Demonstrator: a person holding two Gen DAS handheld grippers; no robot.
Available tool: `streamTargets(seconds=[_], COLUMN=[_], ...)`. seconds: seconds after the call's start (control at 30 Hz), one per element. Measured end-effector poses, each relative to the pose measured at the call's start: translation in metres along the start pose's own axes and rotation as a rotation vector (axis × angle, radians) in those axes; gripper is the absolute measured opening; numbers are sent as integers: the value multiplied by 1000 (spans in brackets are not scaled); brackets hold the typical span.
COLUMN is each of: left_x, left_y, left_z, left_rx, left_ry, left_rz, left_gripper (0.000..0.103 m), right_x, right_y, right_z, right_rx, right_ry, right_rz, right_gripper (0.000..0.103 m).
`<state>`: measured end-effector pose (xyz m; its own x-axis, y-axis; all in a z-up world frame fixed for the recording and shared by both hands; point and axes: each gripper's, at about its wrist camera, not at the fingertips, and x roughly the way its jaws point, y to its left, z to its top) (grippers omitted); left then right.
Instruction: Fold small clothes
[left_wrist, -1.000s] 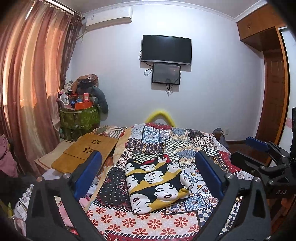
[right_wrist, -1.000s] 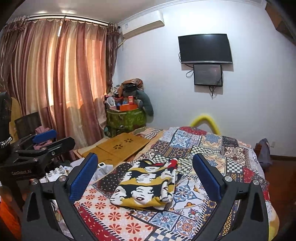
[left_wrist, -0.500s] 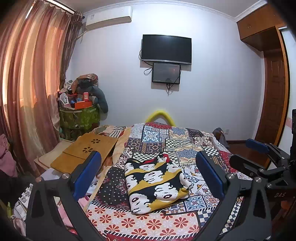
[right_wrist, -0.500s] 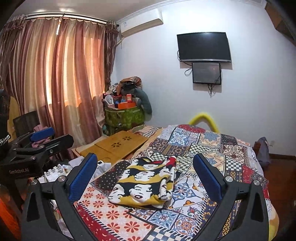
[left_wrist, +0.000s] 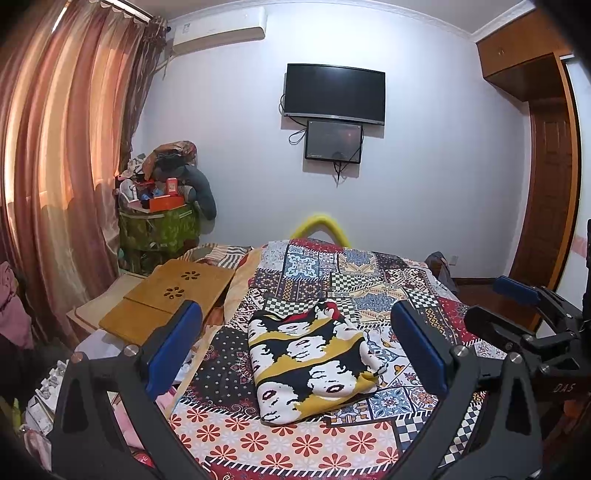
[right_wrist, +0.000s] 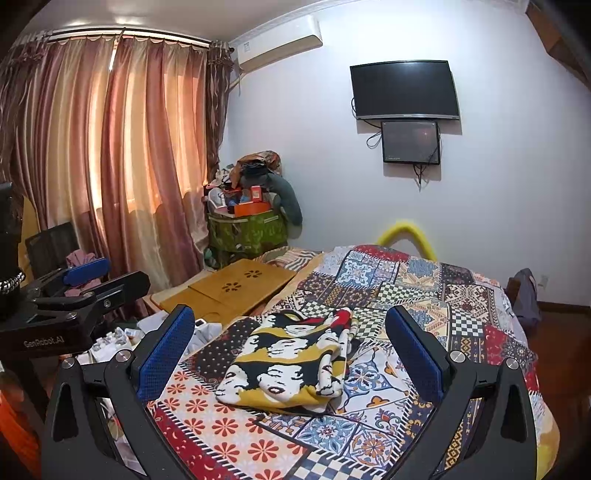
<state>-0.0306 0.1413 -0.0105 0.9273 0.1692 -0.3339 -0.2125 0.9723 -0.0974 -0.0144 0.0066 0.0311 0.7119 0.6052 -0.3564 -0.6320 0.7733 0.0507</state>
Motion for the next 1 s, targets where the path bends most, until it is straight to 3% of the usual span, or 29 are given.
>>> streamTargets(seconds=[1.0], left_x=[4], left_y=[-4], left_z=[-3], left_rx=[16], left_ry=[4], left_rz=[-28], left_gripper=[103], right_x=[-2], right_y=[0], right_z=[2], right_rx=[7], right_ry=[-7], right_rz=[-15], right_gripper=[103])
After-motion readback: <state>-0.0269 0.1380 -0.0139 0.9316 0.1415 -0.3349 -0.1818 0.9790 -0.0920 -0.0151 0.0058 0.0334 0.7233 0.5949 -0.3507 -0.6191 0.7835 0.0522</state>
